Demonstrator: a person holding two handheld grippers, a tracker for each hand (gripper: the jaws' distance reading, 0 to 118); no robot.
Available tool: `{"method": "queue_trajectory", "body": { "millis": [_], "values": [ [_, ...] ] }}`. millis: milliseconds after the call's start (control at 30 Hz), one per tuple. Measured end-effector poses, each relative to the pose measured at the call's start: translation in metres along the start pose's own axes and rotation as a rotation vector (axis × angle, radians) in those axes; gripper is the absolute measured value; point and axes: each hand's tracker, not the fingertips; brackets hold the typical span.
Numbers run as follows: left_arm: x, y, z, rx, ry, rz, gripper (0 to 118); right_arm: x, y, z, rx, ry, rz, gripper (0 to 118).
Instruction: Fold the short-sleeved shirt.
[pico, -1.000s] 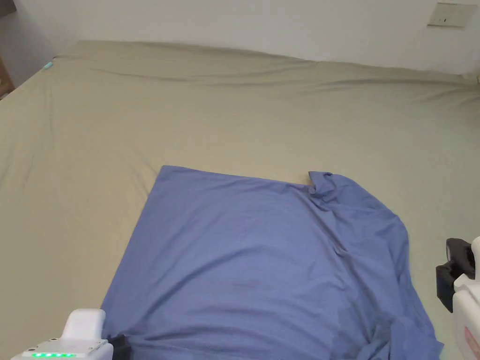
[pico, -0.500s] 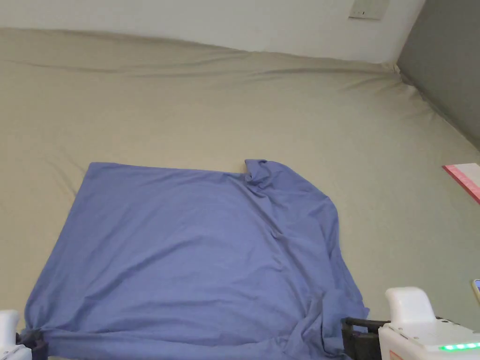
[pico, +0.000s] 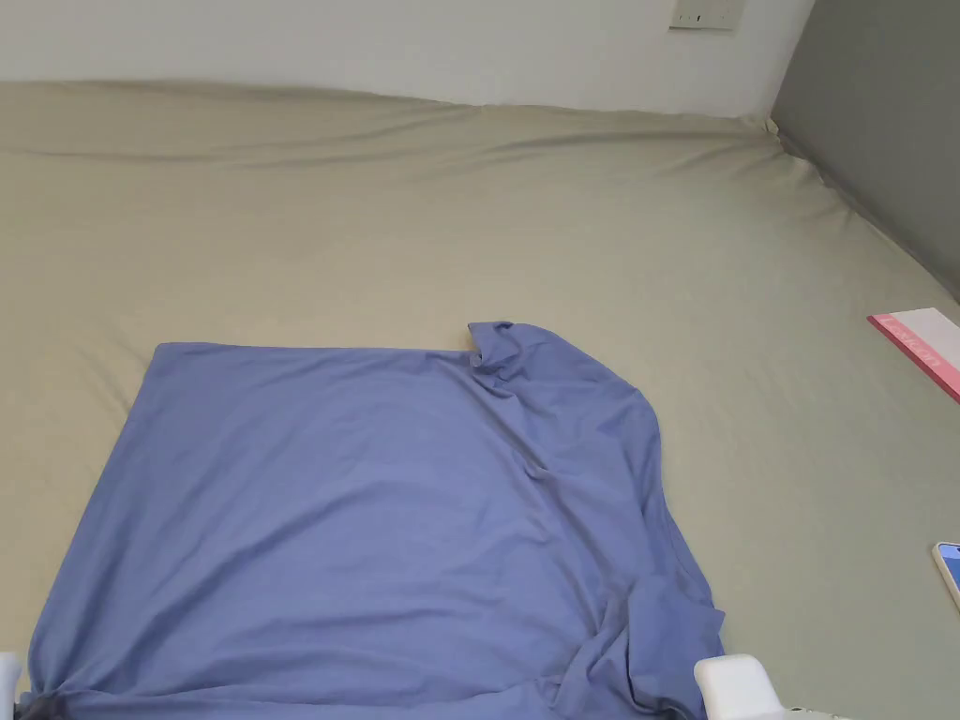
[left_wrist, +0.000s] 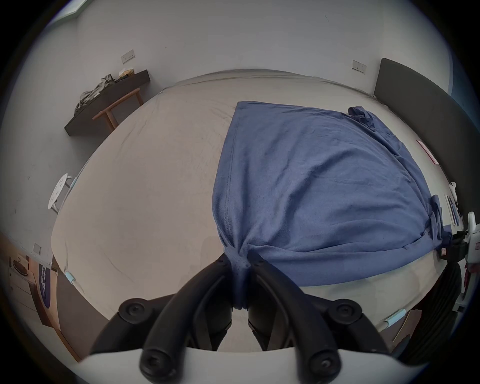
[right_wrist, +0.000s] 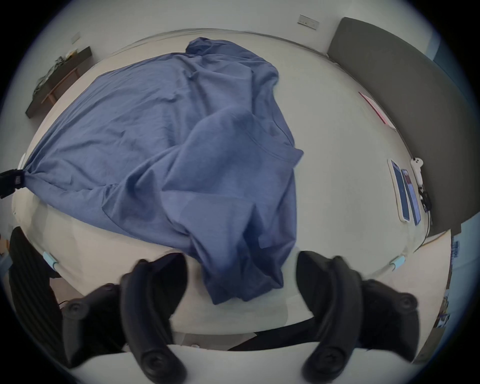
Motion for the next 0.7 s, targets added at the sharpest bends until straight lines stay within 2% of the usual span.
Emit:
{"method": "queue_trajectory", "body": {
  "millis": [33, 133, 200, 333, 467, 700],
  "values": [
    [0.001, 0.000, 0.000, -0.002, 0.002, 0.000, 7, -0.001, 0.000, 0.001, 0.012, -0.002, 0.004, 78],
    [0.001, 0.001, 0.001, -0.007, 0.003, -0.002, 7, -0.002, 0.002, 0.005, 0.044, 0.018, 0.013, 44],
    [0.003, 0.002, 0.001, -0.011, 0.003, -0.007, 7, -0.001, 0.003, 0.002, 0.038, 0.054, 0.020, 12],
    [0.000, 0.002, 0.002, 0.001, -0.001, 0.000, 7, 0.006, 0.004, 0.009, 0.102, 0.075, -0.017, 8],
    [-0.010, 0.009, 0.013, 0.071, -0.067, 0.099, 7, 0.015, 0.009, 0.035, 0.218, 0.098, -0.046, 8],
    [-0.015, 0.046, 0.015, 0.159, -0.091, 0.166, 7, 0.030, 0.055, 0.054, 0.288, 0.116, -0.127, 8]
  ]
}}
